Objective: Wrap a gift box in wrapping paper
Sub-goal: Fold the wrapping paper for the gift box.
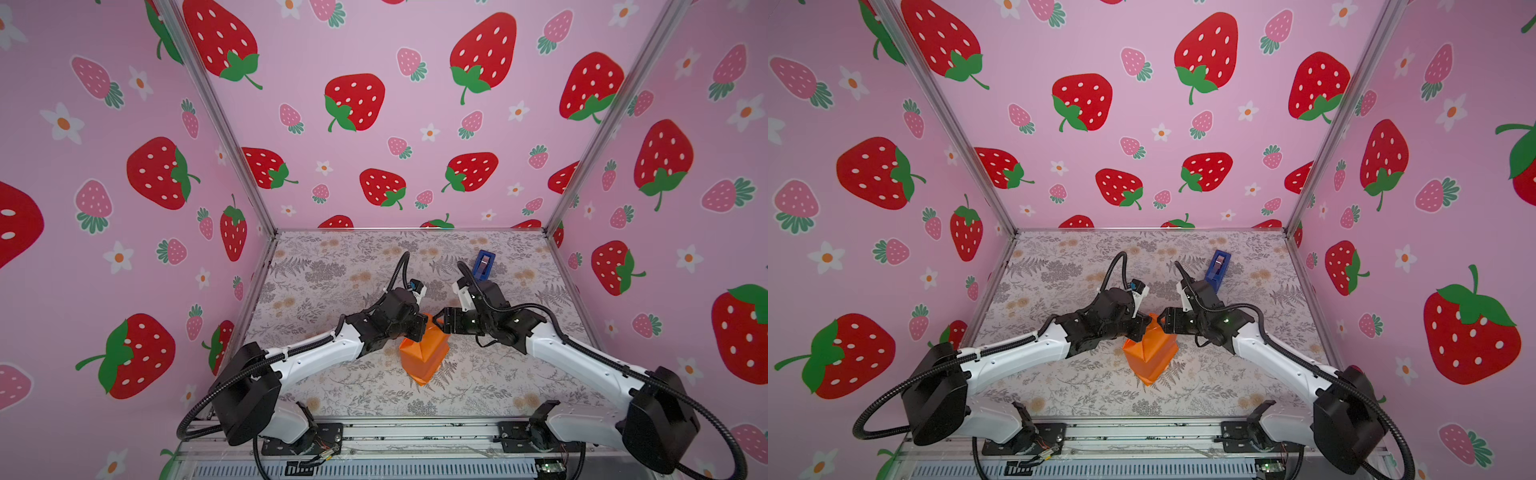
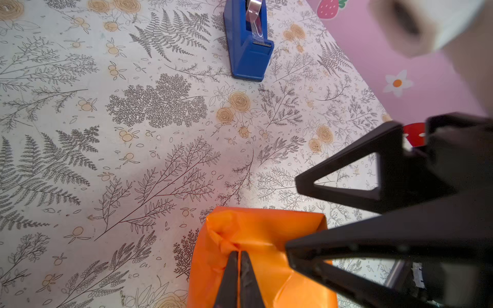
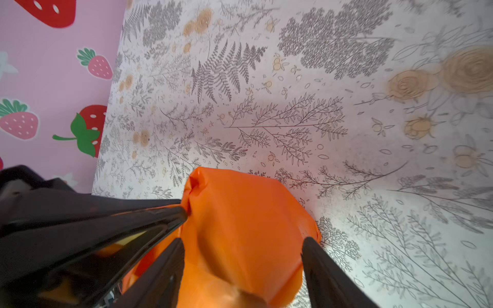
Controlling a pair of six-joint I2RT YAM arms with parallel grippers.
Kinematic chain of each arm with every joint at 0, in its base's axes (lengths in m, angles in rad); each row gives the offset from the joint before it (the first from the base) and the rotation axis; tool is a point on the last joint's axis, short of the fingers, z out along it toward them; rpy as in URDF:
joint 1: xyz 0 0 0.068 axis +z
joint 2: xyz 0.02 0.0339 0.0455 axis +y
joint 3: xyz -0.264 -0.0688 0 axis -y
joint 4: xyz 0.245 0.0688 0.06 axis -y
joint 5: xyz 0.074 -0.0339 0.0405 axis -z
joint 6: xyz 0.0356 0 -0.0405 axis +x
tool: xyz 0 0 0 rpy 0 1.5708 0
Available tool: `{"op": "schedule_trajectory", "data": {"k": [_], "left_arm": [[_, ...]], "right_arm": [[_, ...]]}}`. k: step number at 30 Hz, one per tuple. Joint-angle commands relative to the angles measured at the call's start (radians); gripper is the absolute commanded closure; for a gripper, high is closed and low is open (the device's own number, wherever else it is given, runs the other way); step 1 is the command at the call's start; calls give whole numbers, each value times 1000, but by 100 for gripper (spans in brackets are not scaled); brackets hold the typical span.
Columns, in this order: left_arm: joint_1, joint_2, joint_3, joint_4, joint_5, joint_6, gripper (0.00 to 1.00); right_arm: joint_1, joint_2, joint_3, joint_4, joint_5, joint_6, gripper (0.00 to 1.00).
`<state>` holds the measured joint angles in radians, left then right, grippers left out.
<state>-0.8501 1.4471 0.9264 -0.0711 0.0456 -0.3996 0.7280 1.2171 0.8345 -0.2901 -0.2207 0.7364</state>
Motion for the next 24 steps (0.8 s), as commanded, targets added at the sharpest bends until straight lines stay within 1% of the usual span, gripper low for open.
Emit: {"op": "schedule_trajectory", "data": {"k": [1, 3, 7, 9, 11, 14, 15, 21, 24], "left_arm": [[-9, 28, 12, -78, 17, -18, 99], [-9, 27, 15, -83, 13, -16, 99], [-9, 28, 26, -97, 15, -5, 99], [-9, 28, 28, -101, 19, -1, 99], [-9, 25, 28, -102, 32, 7, 97], [-9, 25, 31, -108, 51, 12, 95], [-9, 24, 31, -110, 55, 10, 93], [-3, 14, 11, -70, 85, -26, 71], [9, 8, -5, -38, 135, -58, 62]], "right_arm": [[-16, -71, 11, -81, 31, 80, 29], [-21, -107, -45, -46, -24, 147, 31], [-22, -173, -230, 261, -189, 371, 40], [-22, -189, -316, 439, -227, 481, 41], [-22, -176, -357, 552, -243, 530, 41], [-23, -129, -337, 565, -249, 500, 41], [-25, -114, -328, 561, -252, 488, 41], [-57, -54, -300, 551, -272, 436, 44], [-74, -54, -303, 539, -276, 421, 45]]}}
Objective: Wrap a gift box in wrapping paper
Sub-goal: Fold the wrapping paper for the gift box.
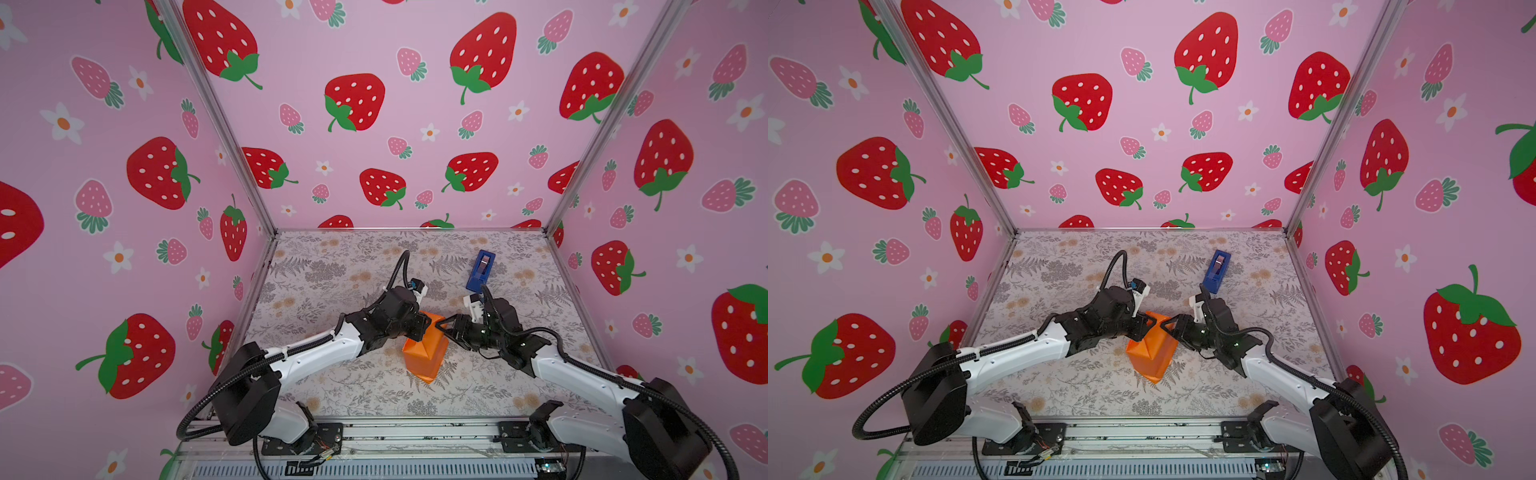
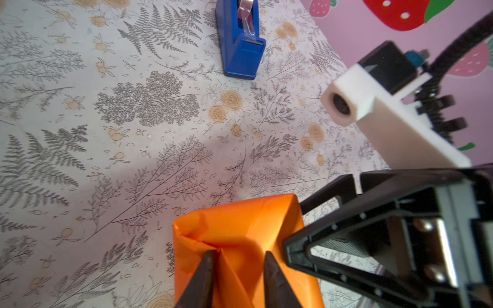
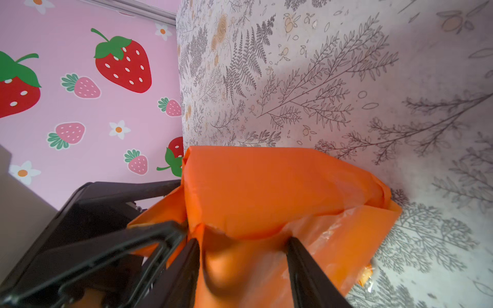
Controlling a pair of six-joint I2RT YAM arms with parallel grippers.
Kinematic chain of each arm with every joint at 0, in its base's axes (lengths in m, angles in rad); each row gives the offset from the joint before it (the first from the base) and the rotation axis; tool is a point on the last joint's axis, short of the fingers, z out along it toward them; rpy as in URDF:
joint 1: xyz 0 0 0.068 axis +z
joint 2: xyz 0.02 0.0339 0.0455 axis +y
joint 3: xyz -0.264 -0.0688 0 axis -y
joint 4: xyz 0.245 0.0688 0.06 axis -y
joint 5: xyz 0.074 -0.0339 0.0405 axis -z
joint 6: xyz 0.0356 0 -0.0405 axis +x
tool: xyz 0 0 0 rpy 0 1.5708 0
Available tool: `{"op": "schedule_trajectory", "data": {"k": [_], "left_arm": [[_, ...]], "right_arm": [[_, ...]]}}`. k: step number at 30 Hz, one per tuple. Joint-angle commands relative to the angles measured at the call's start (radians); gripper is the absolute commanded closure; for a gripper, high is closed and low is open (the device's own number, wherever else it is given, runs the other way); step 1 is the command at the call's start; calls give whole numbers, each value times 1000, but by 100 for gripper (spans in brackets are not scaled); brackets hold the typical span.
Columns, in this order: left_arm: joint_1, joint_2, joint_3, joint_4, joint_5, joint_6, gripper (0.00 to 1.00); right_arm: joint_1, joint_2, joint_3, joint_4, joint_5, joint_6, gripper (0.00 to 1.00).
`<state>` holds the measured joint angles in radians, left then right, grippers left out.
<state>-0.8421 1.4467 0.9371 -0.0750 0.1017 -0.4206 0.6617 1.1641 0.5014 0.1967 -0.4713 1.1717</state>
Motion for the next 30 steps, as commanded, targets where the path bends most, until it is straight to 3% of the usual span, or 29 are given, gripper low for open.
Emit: {"op": "schedule_trajectory", "data": {"k": [1, 10, 18, 22, 30], "left_arm": [[7, 4, -28, -11, 94, -52, 59], [40, -13, -93, 133, 185, -151, 45], [49, -46, -154, 233, 186, -208, 45], [49, -66, -175, 245, 162, -224, 47], [51, -83, -189, 293, 157, -258, 43]], "right_arm": [[-13, -3, 29, 48, -26, -19, 46], [-26, -15, 18, 30, -33, -32, 48], [-33, -25, 13, 17, -33, -39, 48], [-33, -28, 16, -2, -25, -51, 54], [-33, -11, 25, -43, -22, -83, 60]]}}
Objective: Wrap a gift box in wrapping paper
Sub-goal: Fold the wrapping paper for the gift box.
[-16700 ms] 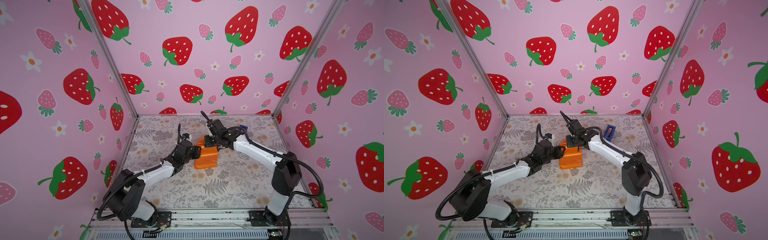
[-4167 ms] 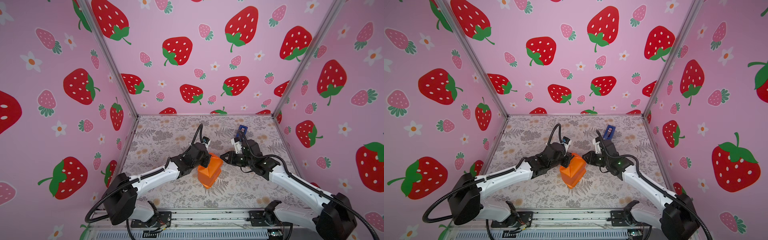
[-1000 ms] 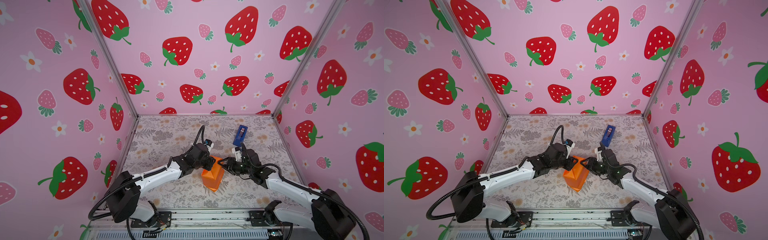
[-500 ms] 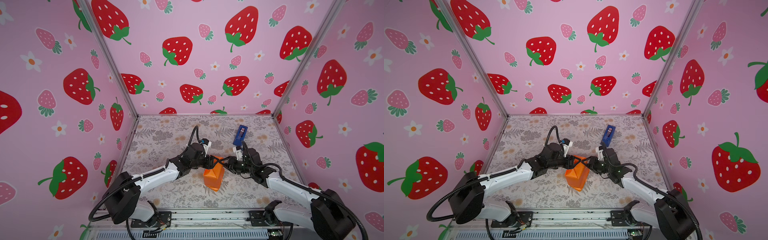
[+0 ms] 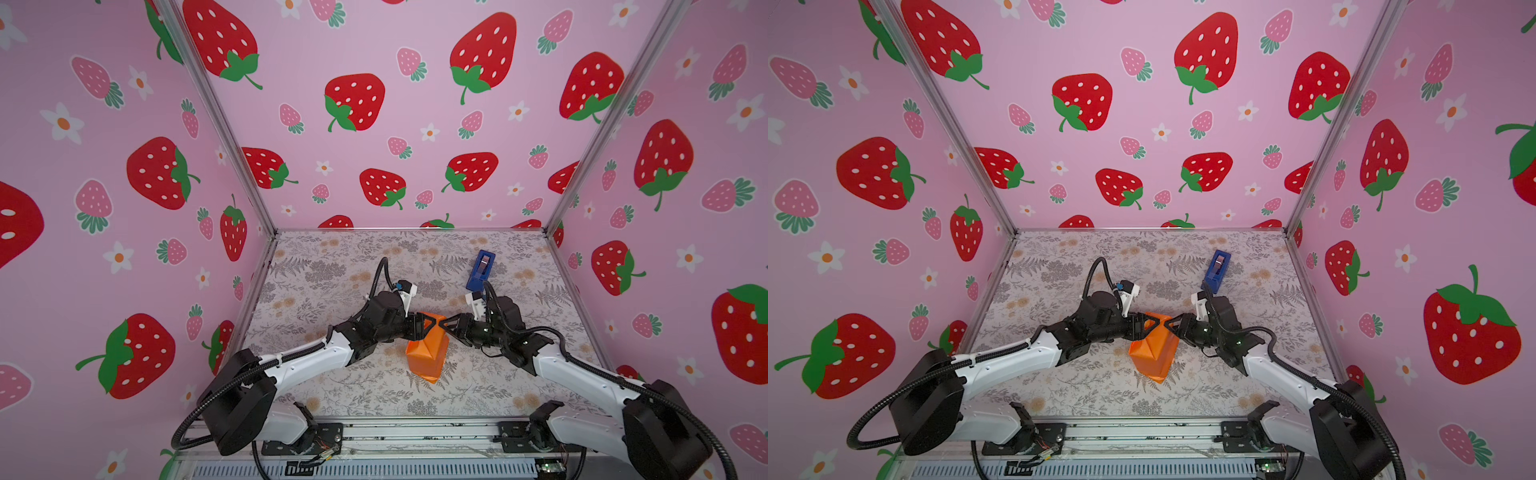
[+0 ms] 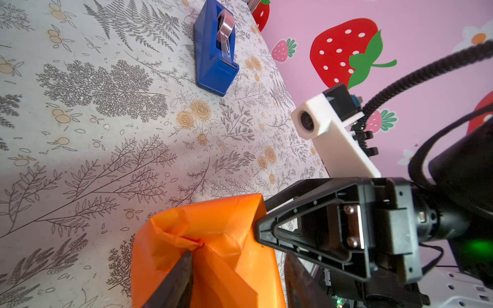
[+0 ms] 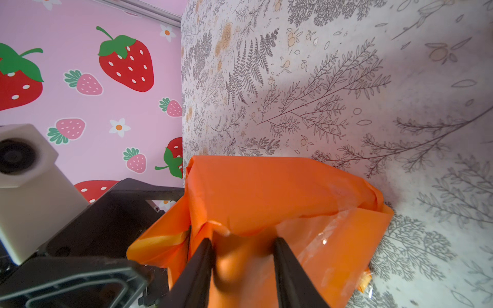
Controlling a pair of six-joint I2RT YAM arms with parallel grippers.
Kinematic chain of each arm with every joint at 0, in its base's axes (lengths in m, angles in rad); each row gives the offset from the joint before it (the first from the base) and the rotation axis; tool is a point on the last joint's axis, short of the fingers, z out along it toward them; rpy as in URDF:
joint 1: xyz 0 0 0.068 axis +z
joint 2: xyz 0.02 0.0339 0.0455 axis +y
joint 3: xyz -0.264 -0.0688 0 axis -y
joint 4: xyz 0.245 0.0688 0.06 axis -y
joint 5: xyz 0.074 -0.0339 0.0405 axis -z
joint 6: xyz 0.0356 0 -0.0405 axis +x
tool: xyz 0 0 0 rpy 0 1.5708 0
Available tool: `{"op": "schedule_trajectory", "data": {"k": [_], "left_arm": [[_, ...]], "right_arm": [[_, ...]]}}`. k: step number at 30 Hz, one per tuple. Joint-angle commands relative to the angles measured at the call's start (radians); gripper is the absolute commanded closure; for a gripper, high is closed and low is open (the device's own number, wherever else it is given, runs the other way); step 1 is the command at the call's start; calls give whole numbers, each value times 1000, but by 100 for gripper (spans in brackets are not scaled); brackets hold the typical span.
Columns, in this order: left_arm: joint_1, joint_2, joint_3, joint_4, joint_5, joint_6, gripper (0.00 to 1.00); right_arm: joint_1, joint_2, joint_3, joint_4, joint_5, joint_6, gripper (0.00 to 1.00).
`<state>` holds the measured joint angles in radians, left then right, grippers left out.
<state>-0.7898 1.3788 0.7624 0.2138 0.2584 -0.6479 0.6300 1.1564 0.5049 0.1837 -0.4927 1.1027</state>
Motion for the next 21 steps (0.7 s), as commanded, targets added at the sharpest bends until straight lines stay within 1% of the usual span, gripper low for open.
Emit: {"op": "schedule_trajectory", "data": {"k": [1, 4, 11, 18, 21], "left_arm": [[-1, -17, -14, 5, -3, -34, 43], [-2, -25, -16, 5, -26, -40, 44], [-2, -55, -26, -21, -65, -42, 61], [-5, -74, -36, -17, -83, -48, 63], [-5, -58, -36, -8, -71, -51, 69]], "right_arm": [[-1, 0, 22, -30, -3, -15, 60], [-1, 6, 22, -32, -6, -17, 61], [-1, 9, 21, -35, -7, -20, 62], [-1, 13, 23, -38, -4, -20, 64], [-1, 14, 22, -39, -4, -20, 65]]}}
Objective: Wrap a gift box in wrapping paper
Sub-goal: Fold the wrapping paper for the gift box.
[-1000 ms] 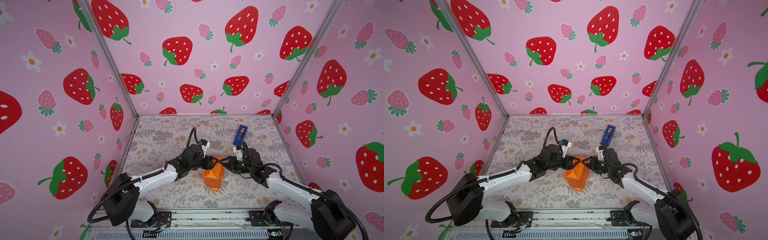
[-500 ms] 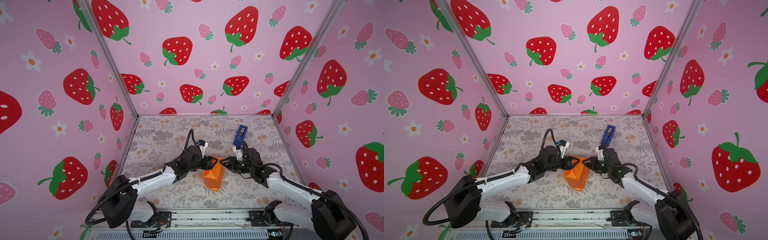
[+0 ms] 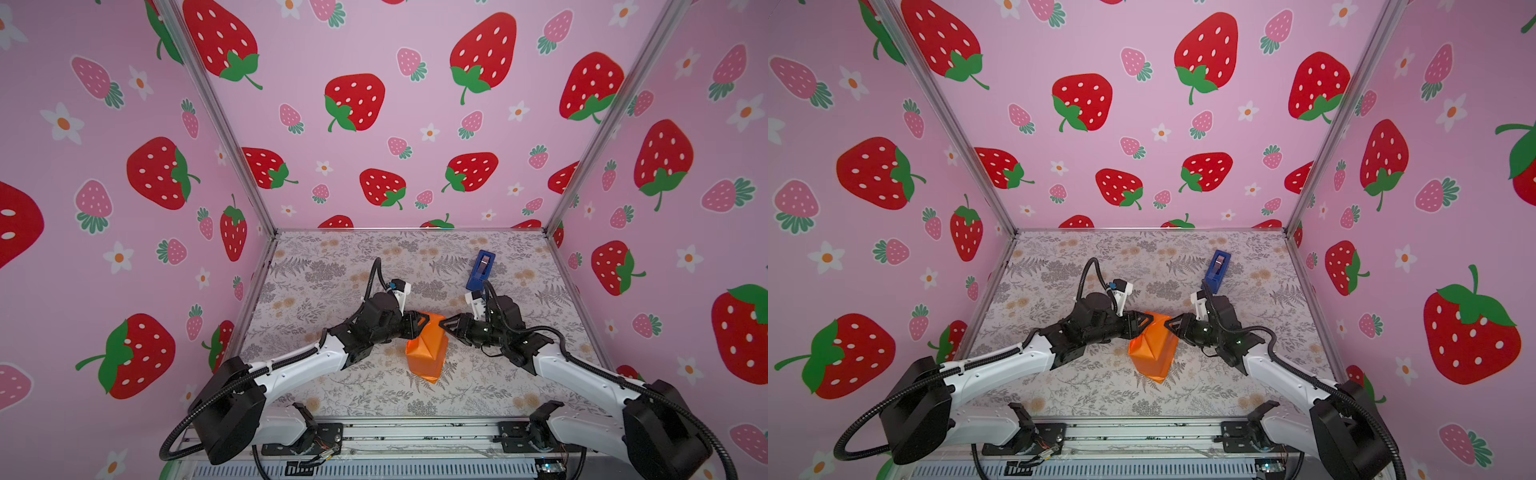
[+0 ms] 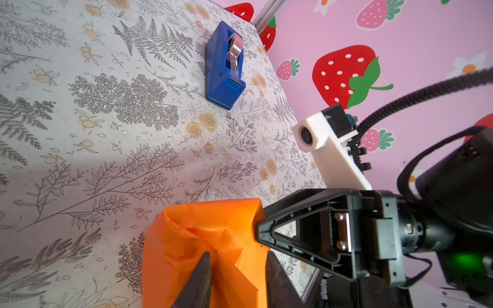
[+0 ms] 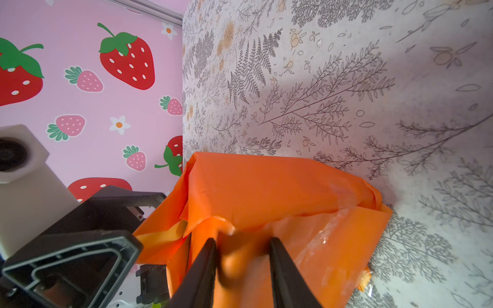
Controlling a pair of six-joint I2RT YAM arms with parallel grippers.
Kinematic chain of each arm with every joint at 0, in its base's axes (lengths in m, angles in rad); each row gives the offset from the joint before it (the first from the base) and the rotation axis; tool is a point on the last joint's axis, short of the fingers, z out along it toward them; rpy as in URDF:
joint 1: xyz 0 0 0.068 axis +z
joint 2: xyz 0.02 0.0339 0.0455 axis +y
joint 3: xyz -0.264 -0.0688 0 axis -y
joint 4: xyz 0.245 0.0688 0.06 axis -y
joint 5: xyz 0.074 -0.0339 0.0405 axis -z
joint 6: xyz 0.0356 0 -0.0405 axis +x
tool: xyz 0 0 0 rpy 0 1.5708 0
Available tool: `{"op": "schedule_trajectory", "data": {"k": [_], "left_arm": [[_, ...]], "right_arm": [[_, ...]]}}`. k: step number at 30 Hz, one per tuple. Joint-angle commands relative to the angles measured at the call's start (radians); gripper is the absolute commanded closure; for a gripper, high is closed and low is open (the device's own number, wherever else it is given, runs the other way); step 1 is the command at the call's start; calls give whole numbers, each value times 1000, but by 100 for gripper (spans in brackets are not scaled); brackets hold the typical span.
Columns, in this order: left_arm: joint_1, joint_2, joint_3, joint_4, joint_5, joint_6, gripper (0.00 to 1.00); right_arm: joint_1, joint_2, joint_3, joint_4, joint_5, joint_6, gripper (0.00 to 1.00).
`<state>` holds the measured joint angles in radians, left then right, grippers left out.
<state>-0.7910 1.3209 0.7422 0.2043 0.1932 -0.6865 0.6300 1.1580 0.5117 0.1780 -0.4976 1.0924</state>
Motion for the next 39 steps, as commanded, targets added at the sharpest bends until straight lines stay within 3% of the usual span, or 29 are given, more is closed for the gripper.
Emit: {"op": "schedule_trajectory", "data": {"k": [1, 4, 12, 19, 31, 34, 39], "left_arm": [[-4, 9, -20, 16, 6, -18, 70], [-4, 31, -23, 53, 30, -36, 73], [-4, 68, -39, 146, 82, -71, 57], [-3, 77, -52, 184, 94, -91, 51], [-7, 77, -108, 336, 90, -153, 52], [-8, 76, -117, 356, 80, -155, 59], [-19, 67, -145, 405, 42, -164, 62]], "right_arm": [[-1, 12, 17, -34, 1, -9, 65], [-1, 12, 17, -35, 1, -10, 65], [-1, 18, 19, -37, -2, -11, 65], [-1, 21, 22, -38, -5, -12, 65], [-1, 24, 24, -37, -7, -12, 65], [-2, 23, 22, -38, -8, -13, 66], [-1, 24, 22, -38, -7, -14, 66]]}}
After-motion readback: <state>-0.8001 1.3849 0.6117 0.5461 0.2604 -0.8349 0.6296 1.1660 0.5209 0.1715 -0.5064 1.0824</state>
